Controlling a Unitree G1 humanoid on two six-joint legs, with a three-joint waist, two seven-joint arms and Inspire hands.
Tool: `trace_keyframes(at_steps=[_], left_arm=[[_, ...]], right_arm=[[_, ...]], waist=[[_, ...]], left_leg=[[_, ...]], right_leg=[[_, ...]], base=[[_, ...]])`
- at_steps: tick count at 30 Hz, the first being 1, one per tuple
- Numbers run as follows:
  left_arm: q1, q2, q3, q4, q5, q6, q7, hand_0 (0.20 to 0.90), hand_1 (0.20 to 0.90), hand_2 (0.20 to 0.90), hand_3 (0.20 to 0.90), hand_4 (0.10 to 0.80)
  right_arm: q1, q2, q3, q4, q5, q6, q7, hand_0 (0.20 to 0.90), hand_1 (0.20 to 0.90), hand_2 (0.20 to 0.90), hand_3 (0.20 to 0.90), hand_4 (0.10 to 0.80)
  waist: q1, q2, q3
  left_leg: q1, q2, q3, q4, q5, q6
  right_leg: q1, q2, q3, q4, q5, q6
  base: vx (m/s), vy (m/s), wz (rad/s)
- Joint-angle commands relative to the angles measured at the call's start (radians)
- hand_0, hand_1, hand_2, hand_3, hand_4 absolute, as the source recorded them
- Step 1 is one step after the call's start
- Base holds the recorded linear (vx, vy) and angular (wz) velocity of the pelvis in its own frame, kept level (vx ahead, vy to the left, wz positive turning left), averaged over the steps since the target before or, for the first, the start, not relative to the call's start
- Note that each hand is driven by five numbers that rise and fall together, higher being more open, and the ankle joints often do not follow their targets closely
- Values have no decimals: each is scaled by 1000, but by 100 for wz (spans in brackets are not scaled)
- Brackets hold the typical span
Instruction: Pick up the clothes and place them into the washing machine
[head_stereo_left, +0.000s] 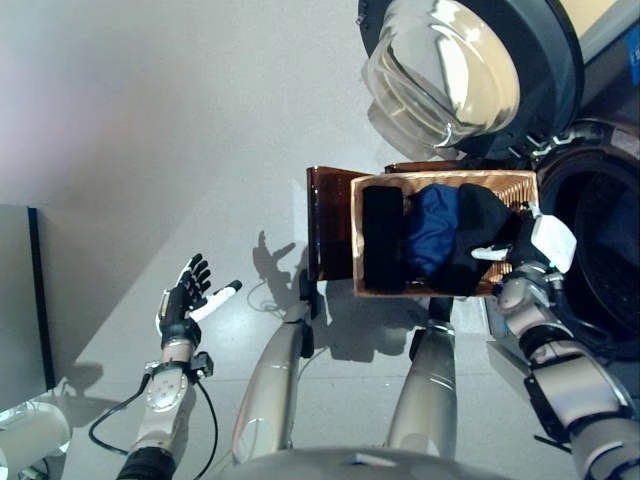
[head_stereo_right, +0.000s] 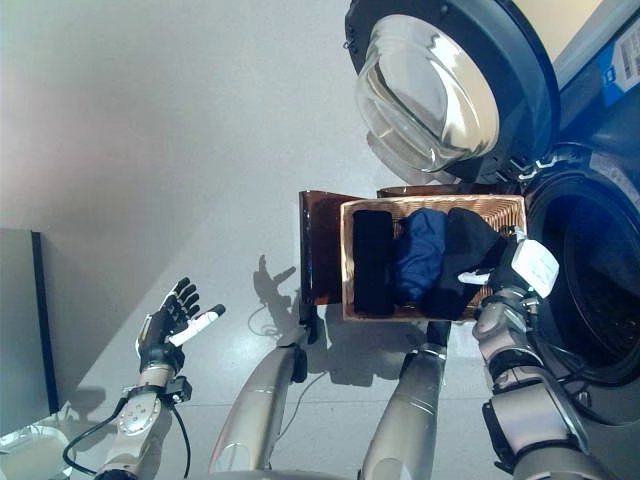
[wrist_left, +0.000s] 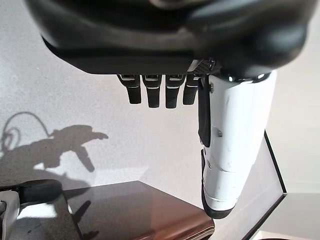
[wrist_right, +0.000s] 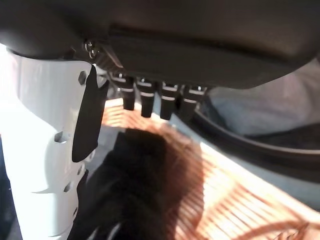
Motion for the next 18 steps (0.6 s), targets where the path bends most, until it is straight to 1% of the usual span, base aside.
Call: trace_keyframes(at_steps=[1, 7, 11, 18], left_arm=[[74, 63, 91, -96, 1, -78, 34, 900, 900, 900, 900, 800], [81, 70, 92, -124, 4, -81, 37, 900, 900, 900, 900, 800], [91, 77, 97, -144, 0, -82, 38, 900, 900, 900, 900, 800], [103, 85, 111, -162, -6, -80, 34, 900, 900, 900, 900, 800]], right_arm=[[-6, -23, 21, -29, 27, -42, -46, 900, 900, 900, 900, 800], [-11, -4, 42, -15, 29, -42, -45, 900, 900, 900, 900, 800], [-35, 1, 55, 69, 43, -35, -43, 900, 900, 900, 900, 800], [-65, -25, 68, 144, 50, -21, -37, 900, 900, 900, 900, 800]], waist=[[6, -2, -24], [15, -5, -18], [29, -1, -13], [39, 0, -21]], left_leg=[[-24, 14, -24, 86, -80, -34], [-51, 10, -28, 107, -84, -32], [-85, 6, -34, 139, -91, -29], [-111, 5, -37, 175, -105, -27]], right_leg=[[-33, 21, 4, -25, 133, -69], [-51, 20, 1, -2, 126, -69], [-74, 17, 2, 30, 114, -74], [-106, 20, 16, 70, 98, -80]], base=[[-1, -8, 5], [-10, -9, 7], [-17, 4, 11], [-3, 3, 1]])
